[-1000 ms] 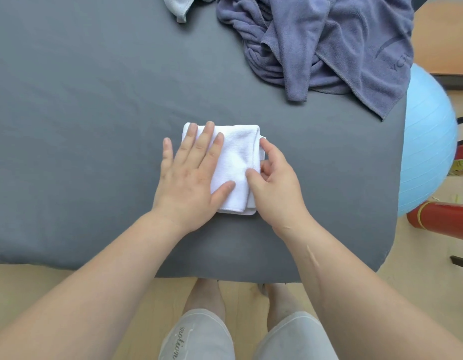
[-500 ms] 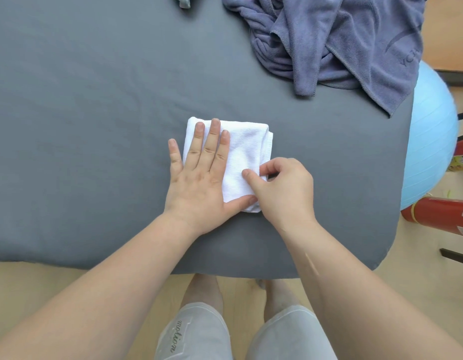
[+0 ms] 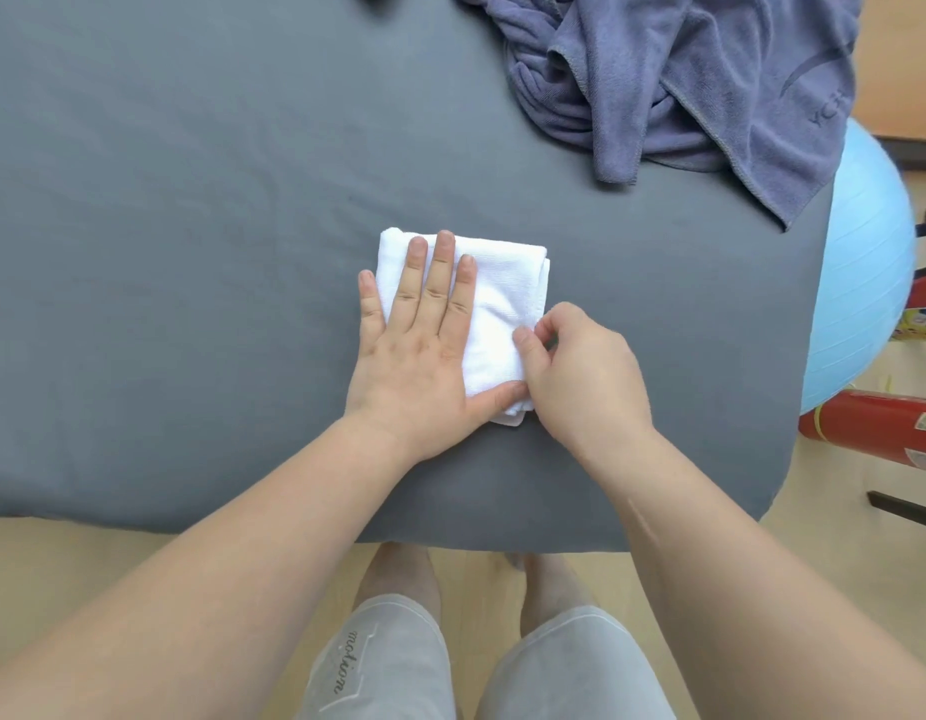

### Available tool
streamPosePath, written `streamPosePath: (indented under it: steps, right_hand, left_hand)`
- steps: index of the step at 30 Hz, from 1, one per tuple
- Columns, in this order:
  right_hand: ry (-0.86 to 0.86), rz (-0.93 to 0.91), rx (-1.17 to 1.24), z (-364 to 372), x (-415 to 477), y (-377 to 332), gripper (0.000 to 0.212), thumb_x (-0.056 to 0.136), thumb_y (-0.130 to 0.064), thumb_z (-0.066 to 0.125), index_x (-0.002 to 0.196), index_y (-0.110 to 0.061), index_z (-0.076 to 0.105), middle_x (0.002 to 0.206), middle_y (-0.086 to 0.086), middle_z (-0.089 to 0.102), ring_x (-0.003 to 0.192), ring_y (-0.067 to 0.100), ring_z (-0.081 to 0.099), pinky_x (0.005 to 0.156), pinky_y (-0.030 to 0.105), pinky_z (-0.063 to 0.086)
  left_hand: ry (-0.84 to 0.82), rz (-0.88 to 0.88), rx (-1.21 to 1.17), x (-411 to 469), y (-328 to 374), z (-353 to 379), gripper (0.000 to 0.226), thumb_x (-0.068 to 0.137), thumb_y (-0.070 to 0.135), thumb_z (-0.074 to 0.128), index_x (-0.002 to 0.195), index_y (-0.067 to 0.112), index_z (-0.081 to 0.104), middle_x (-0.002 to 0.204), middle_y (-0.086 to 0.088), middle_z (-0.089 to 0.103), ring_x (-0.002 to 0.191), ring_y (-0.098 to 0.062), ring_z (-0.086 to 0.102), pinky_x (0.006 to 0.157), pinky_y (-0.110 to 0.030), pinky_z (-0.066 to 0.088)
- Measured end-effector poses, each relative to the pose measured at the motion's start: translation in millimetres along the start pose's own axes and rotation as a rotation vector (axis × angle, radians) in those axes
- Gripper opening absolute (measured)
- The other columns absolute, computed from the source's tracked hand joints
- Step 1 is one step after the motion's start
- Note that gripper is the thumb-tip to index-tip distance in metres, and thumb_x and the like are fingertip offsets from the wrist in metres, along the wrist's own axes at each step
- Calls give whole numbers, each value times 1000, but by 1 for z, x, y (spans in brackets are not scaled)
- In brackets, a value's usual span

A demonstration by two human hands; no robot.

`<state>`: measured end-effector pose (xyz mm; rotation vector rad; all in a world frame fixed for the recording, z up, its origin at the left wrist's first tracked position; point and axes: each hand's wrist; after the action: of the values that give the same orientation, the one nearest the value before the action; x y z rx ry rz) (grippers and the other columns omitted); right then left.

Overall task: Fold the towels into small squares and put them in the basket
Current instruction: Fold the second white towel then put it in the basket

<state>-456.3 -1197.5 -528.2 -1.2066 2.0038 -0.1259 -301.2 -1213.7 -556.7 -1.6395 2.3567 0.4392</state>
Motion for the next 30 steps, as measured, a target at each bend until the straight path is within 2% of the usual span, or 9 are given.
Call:
streamPosePath:
  steps: [5,9,13,17,20,22,26,28,30]
  right_hand:
    - [436,-497,-192,2,3,-9,45,95,-42,55,132,-16,58,127,7,60,114,30,57,94,41,44]
    - [143,-659,-541,13,17,-13,70,102,-58,29,160,-21,19,168,6,14,155,31,9,123,58,6]
    - [-43,-665,-619,14,36,0,71,100,-65,12,161,-32,-3,170,-2,-7,156,28,-6,122,60,-2]
    - [-33,-663,-635,12,33,10,71,100,-64,16,161,-31,2,170,2,-3,155,28,2,124,54,1]
    - [40,-564,-654,13,8,11,76,98,-66,25,160,-22,22,163,13,25,143,36,31,121,54,17]
    - [82,-492,-657,11,-20,8,74,95,-66,35,151,-17,42,133,13,52,113,36,50,107,51,33]
    - [196,-497,-552,-3,-48,4,43,90,-57,46,98,-20,67,93,0,51,80,26,48,74,39,41]
    - [247,-526,-420,-10,-38,-1,43,88,-49,57,116,-16,65,108,4,55,89,29,53,76,42,47]
    - [179,-558,-419,-13,-21,-10,73,85,-47,69,146,-13,47,135,9,52,112,33,54,90,45,49]
  left_hand:
    - [-39,-65,-23,8,9,5,108,77,85,2,152,13,-27,158,-8,-37,145,-25,-36,116,-64,-13]
    - [-35,-41,-35,7,7,3,105,77,77,11,154,16,-24,161,-7,-33,145,-26,-35,116,-64,-12]
    - [-19,29,-14,0,-4,-2,122,73,92,25,158,10,-7,165,-7,-19,150,-25,-25,118,-62,-12]
    - [171,120,-108,-23,-32,-4,100,87,75,38,158,8,17,167,-13,5,154,-31,1,118,-65,1]
    - [212,-26,-164,-39,-52,-9,99,85,73,45,157,9,22,165,-14,18,151,-34,16,120,-59,11]
    - [150,-129,-217,-44,-62,-16,105,78,78,46,156,11,25,159,-10,31,144,-33,29,116,-53,23]
    - [16,-134,-274,-37,-69,-32,107,71,75,61,155,19,27,156,-1,34,140,-27,31,114,-46,25]
    - [8,-78,-263,-28,-66,-39,110,70,68,69,157,22,22,161,0,24,143,-27,25,116,-46,21]
    - [-24,4,-231,-16,-63,-46,112,71,66,71,158,24,16,163,1,16,146,-26,20,117,-45,19]
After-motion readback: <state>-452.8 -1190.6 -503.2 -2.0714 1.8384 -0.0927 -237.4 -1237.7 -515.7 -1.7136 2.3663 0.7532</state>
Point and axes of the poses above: each hand's wrist, its own x-axis towards the middle knuckle, its own z-axis out of the palm, y = z × x
